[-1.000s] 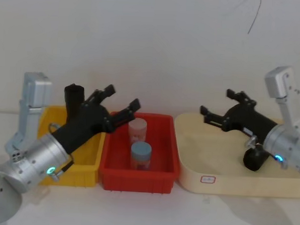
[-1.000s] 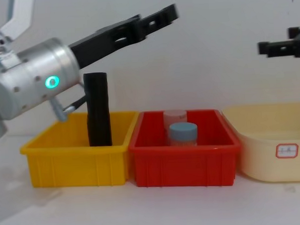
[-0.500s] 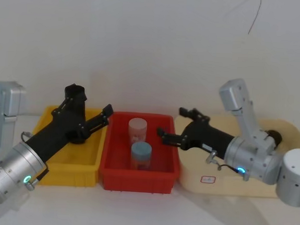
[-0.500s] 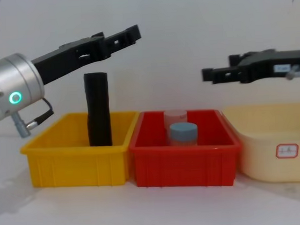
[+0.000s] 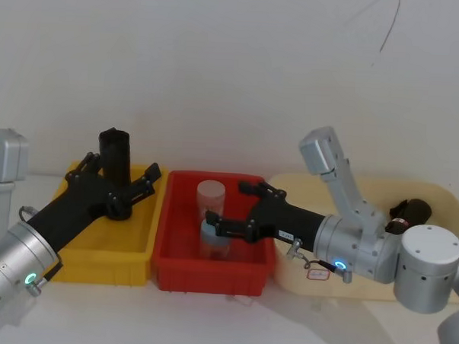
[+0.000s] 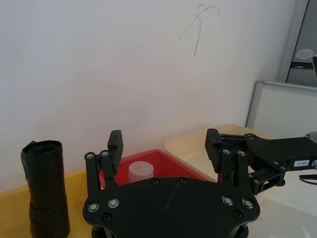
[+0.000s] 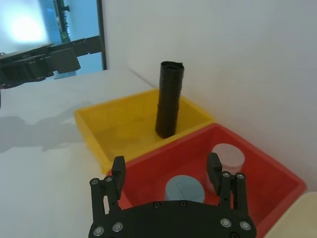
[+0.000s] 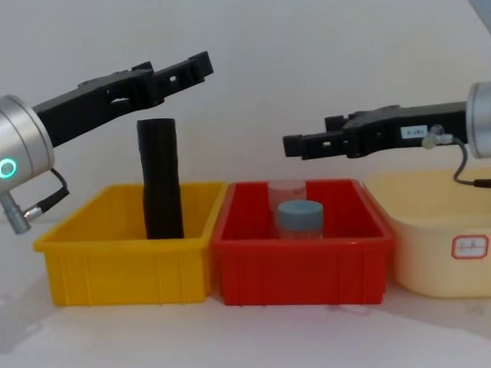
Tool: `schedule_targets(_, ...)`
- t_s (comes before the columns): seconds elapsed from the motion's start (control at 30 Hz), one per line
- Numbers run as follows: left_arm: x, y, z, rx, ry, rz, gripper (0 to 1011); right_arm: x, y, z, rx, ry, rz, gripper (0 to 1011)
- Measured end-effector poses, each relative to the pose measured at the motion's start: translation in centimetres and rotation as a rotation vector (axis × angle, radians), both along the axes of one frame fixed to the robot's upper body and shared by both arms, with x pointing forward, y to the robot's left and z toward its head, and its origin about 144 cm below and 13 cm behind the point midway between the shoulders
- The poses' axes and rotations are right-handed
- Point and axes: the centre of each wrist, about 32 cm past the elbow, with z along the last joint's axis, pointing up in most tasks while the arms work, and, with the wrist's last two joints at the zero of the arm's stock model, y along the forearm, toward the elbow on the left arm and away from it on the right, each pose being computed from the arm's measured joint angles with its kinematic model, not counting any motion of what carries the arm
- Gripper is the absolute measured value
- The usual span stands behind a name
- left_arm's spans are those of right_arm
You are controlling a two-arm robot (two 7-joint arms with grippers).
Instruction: Pick up the garbage bag with the one hand and transfer it to the other hand.
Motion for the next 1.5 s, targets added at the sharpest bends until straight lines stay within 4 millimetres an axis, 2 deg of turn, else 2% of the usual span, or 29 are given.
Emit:
schedule_targets(0.67,-0.2,0.3,-0.1,0.005,0.004,0.013,1002,3.1,0.9,-1.1,0.030,0.114,0.041,1002)
schedule_targets(1.1,-0.2,0.4,-0.1,0.005,0.004,0.015,1001,5.1,0.4,-2.7,0.025,0.163,0.018,1001)
schedule_targets(1.5,-0.2,0.4,-0.1,0.005,0.004,0.016,1002,6.2,-0.2,-3.3,0.017,0.181,0.001,1001)
